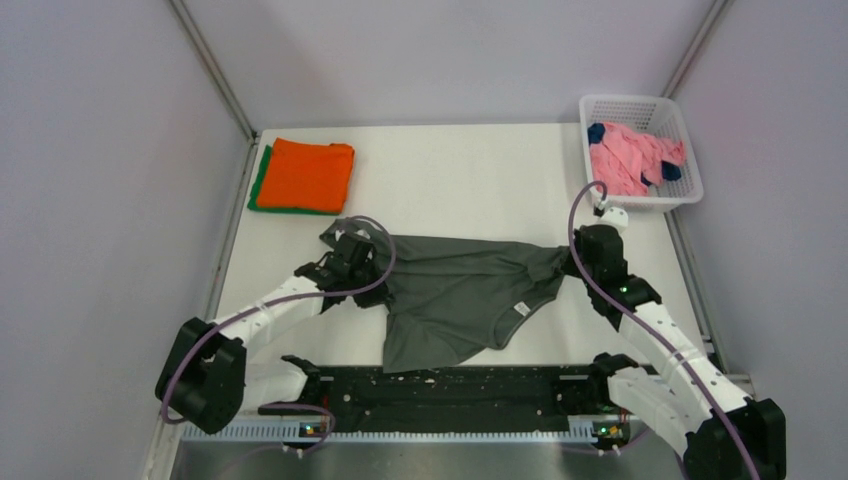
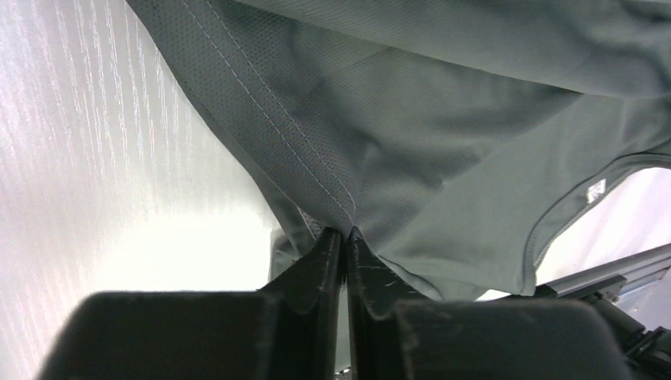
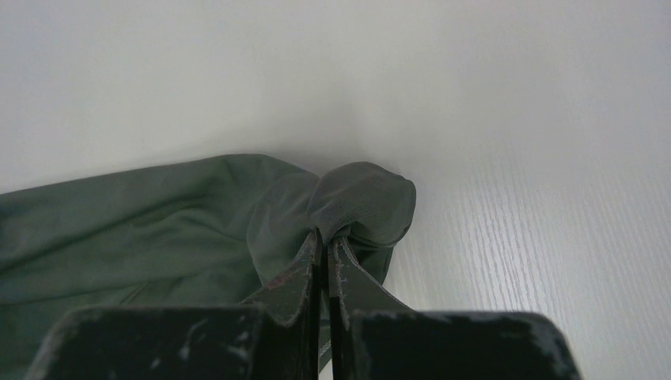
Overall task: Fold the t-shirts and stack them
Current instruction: Flatten out the tshirt
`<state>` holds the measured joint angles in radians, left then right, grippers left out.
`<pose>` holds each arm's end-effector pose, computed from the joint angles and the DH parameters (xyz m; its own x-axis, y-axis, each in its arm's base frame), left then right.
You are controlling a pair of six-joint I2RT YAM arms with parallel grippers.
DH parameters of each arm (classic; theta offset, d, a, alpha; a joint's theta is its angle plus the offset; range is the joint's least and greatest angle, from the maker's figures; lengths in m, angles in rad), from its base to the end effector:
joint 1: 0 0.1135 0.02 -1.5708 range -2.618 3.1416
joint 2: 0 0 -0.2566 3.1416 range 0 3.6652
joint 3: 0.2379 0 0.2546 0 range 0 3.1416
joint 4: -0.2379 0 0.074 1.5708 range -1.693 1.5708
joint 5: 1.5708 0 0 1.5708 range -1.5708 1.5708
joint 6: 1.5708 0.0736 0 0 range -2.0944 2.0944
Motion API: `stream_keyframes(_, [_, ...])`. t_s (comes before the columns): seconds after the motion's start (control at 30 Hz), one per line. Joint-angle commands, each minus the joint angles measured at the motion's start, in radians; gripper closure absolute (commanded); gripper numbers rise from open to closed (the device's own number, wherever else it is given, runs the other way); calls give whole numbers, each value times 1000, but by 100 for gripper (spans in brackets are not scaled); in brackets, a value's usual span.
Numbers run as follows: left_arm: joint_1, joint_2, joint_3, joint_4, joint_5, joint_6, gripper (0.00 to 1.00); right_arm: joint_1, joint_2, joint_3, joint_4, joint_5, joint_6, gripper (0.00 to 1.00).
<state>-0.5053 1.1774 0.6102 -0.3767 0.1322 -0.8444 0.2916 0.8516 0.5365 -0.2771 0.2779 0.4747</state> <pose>0.2130 -0.1289 0.1492 -0.8800 -0.3601 -0.3098 -0.1661 0.8443 -0.5095 0.2212 0.0453 0.2061 -0.5022 0.3082 -0.8080 0.1924 0.9507 0.2430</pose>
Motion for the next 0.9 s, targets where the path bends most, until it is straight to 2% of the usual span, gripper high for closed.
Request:
stream_keyframes(0.0, [-5, -68, 20, 13, 14, 9, 100, -7, -8, 6, 18, 9, 3, 100])
stream_keyframes(0.2, [-5, -119, 40, 20, 28, 31, 100, -7, -17, 20, 14, -1, 3, 100])
stream_keyframes(0.33, [-6, -178, 120, 20, 55, 64, 100, -6, -63, 98, -17, -40, -9, 100])
stream_keyframes(0.63, [-5, -411, 486, -57, -6, 161, 100, -6, -255, 477, -133, -103, -47, 100])
stream_keyframes(0.73, [-5, -448, 645, -116, -35, 195, 100, -7, -277, 633, -162, -158, -67, 100])
stream_keyframes(0.87, [-5, -463, 861, -177, -5, 223, 100, -7, -276, 852, -207, -206, -85, 100])
